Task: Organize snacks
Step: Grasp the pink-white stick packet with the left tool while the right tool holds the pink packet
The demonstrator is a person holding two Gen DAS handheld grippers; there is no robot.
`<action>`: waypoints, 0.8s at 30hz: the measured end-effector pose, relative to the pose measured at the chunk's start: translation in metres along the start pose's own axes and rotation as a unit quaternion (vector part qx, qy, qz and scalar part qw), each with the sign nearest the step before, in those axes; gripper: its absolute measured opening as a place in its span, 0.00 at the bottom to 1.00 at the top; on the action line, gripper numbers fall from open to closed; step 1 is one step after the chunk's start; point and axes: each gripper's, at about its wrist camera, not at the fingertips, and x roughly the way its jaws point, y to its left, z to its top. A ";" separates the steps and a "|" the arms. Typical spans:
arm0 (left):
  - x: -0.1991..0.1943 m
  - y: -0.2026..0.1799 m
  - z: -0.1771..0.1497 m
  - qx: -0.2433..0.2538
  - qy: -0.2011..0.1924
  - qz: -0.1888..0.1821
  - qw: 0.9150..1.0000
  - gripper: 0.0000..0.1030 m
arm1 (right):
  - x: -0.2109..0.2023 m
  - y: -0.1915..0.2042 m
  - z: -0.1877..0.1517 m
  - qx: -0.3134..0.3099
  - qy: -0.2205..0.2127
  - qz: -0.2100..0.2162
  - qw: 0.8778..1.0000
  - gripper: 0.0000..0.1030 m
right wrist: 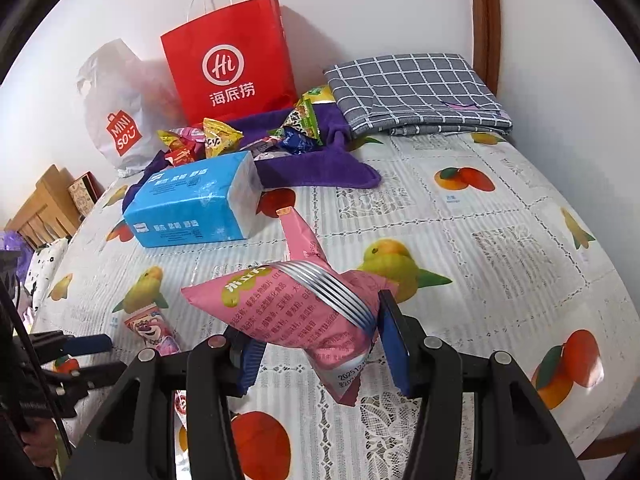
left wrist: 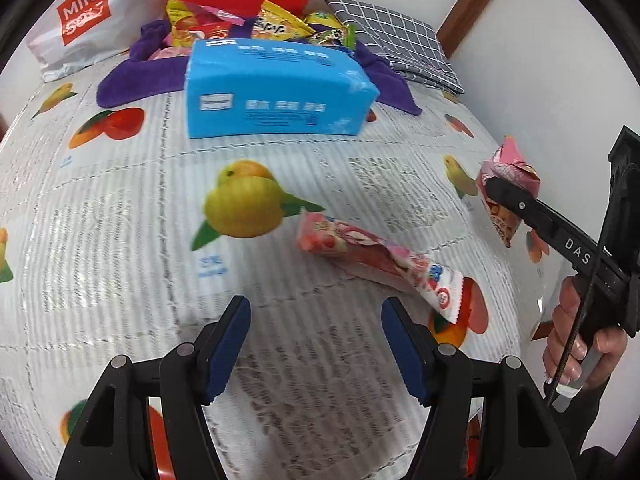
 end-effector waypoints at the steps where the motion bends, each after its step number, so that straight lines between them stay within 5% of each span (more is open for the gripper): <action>1: 0.001 -0.003 0.000 -0.001 0.000 -0.006 1.000 0.70 | 0.000 -0.001 -0.001 0.000 0.000 0.000 1.000 0.50; 13: 0.023 -0.029 0.023 -0.015 -0.005 -0.039 0.999 0.71 | -0.006 -0.033 -0.012 0.023 0.003 -0.015 1.000 0.50; 20: 0.040 -0.051 0.040 0.011 -0.010 -0.018 1.000 0.55 | -0.013 -0.054 -0.015 0.035 0.001 -0.022 0.999 0.50; 24: 0.042 -0.063 0.038 0.050 -0.016 0.027 0.998 0.44 | -0.016 -0.059 -0.015 0.038 -0.003 -0.021 0.999 0.50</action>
